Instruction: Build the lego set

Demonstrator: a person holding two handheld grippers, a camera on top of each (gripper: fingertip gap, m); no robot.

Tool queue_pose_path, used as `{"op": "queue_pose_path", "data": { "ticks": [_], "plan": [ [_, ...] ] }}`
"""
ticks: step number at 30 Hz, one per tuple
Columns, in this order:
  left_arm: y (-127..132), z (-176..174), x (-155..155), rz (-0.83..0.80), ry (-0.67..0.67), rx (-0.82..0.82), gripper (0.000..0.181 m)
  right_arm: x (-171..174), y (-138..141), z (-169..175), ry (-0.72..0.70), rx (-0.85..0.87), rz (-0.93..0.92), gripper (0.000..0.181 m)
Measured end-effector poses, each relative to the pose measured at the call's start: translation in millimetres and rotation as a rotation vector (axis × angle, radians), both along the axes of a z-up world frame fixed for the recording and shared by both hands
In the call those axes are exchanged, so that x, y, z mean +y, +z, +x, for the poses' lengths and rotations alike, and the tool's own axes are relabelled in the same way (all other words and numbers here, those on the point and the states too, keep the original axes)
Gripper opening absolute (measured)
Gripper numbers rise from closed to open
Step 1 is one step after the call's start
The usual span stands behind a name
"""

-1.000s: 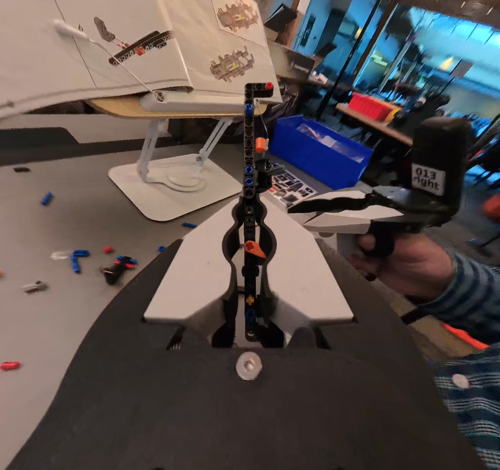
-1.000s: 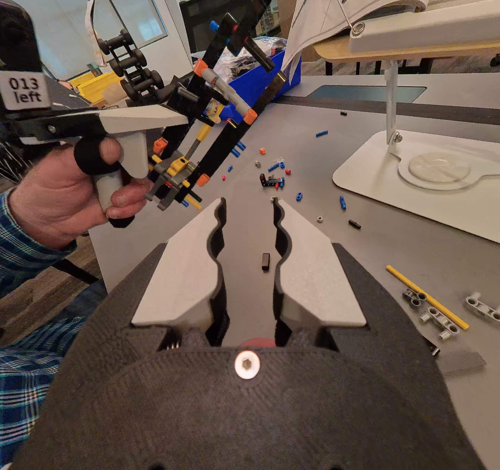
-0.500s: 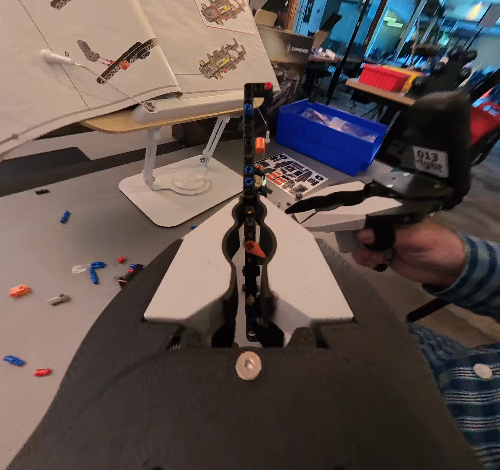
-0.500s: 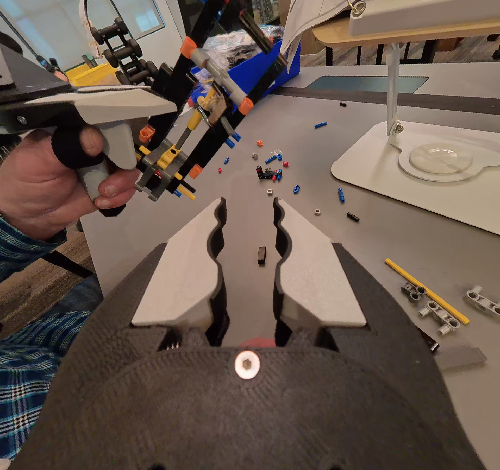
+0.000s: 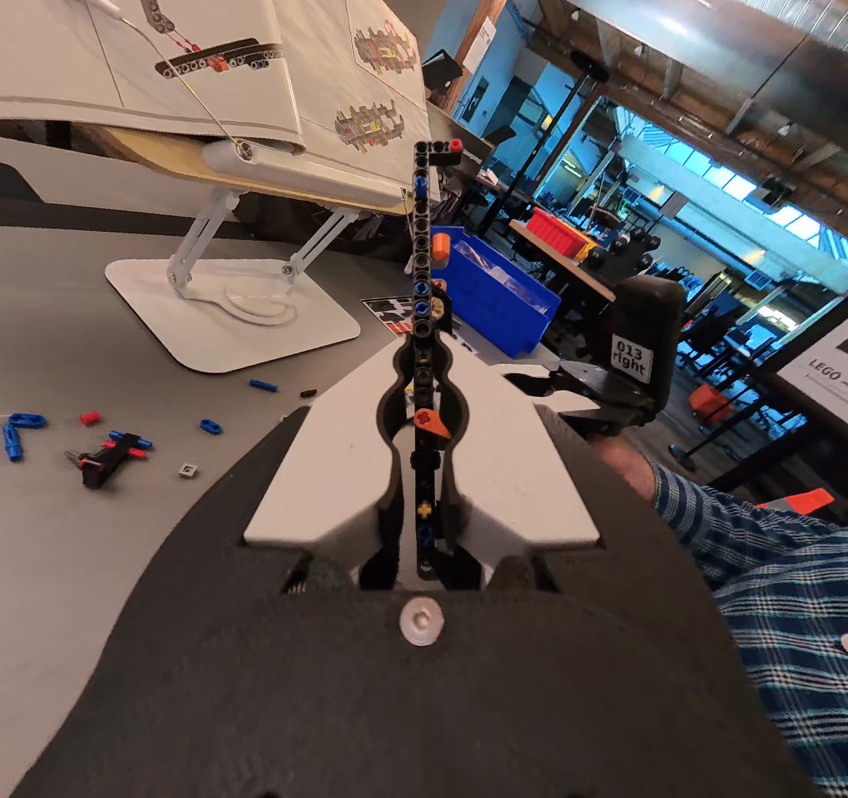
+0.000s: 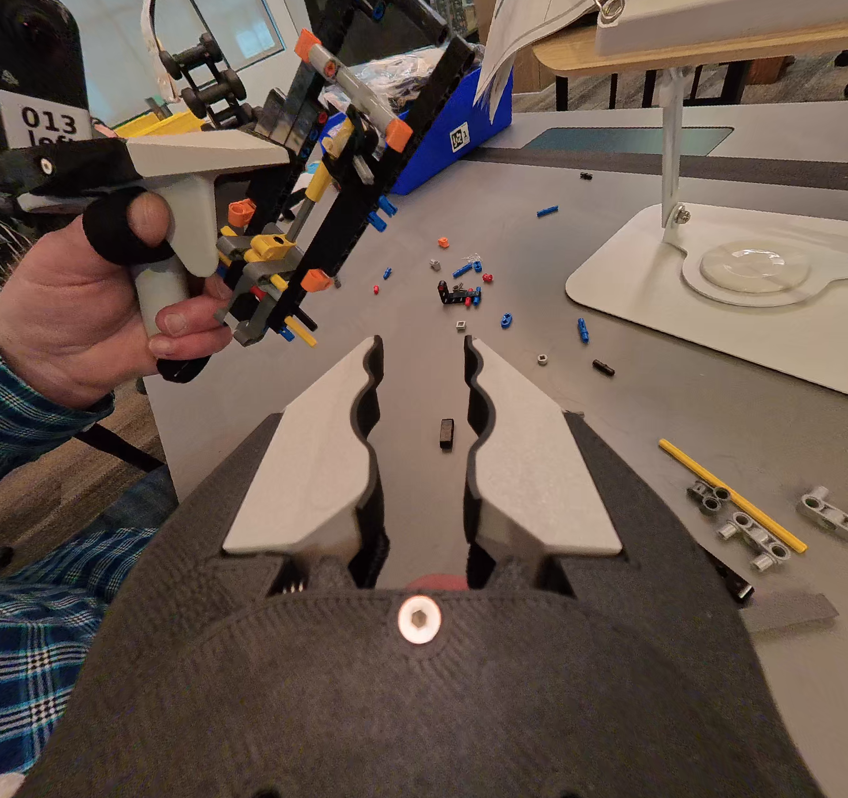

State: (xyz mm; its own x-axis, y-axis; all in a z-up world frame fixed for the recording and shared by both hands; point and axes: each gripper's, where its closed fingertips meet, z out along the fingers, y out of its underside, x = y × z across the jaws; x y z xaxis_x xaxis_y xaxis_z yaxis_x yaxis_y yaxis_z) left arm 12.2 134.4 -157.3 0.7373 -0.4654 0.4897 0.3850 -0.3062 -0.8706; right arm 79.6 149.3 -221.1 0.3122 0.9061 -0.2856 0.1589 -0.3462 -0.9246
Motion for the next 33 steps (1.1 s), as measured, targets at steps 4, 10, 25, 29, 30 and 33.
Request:
{"op": "queue_pose_path", "data": {
  "ticks": [4, 10, 25, 29, 30, 33],
  "plan": [
    [1.4, 0.6, -0.5, -0.008, -0.021, -0.065, 0.005, -0.5, 0.7, -0.1, 0.002, 0.002, 0.002, 0.033],
    [18.4, 4.2, -8.1, 0.003, -0.165, -0.392, 0.006, 0.0, 1.5, 0.6, 0.001, 0.006, 0.002, 0.033],
    [42.2, -8.6, -18.8, 0.084, -0.290, -0.722, 0.006, 1.4, 1.3, 2.2, -0.002, 0.008, 0.001, 0.034],
    [34.5, -3.6, -14.4, 0.068, -0.221, -0.555, 0.005, 1.5, 0.2, 2.2, -0.002, 0.005, 0.002, 0.034],
    [32.6, -2.4, -13.5, 0.065, -0.204, -0.505, 0.006, 1.7, -0.1, 2.2, -0.002, 0.004, 0.001, 0.034],
    [29.4, -2.5, -11.1, 0.065, -0.150, -0.391, 0.005, 2.0, -1.2, 2.2, -0.003, 0.000, 0.002, 0.034]
  ]
}}
